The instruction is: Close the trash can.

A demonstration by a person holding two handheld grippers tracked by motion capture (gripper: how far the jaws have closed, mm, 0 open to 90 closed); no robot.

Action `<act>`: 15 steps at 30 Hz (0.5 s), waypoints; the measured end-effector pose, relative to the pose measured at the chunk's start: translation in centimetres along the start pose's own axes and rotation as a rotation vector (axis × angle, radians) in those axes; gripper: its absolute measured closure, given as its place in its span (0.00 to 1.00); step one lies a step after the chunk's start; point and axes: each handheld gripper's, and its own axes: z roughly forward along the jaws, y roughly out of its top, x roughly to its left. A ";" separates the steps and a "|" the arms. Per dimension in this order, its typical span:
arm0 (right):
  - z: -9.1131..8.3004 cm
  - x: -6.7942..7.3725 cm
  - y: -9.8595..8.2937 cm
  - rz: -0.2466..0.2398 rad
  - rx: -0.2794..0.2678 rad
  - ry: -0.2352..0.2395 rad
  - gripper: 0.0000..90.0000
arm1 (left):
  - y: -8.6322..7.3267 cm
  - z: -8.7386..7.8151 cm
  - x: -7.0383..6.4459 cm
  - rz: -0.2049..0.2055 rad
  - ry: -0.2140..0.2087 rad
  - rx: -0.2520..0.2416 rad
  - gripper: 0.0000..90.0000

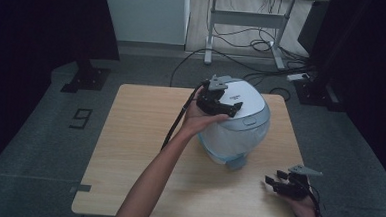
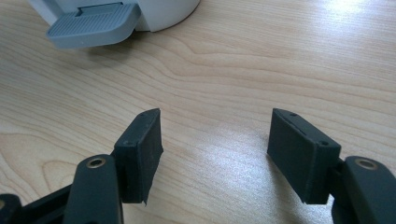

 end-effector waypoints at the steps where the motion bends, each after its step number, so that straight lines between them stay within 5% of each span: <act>1: 0.0 0.0 0.0 -0.001 -0.001 0.001 0.38 | 0.2 0.0 -0.2 0.012 0.015 0.024 0.21; 10: -0.2 0.0 0.0 0.002 -0.008 0.001 0.38 | 0.3 0.0 -0.4 0.018 0.014 0.031 0.24; 15: -0.3 -0.2 0.1 0.006 -0.016 0.001 0.38 | 0.3 0.0 0.0 -0.012 -0.021 0.014 0.21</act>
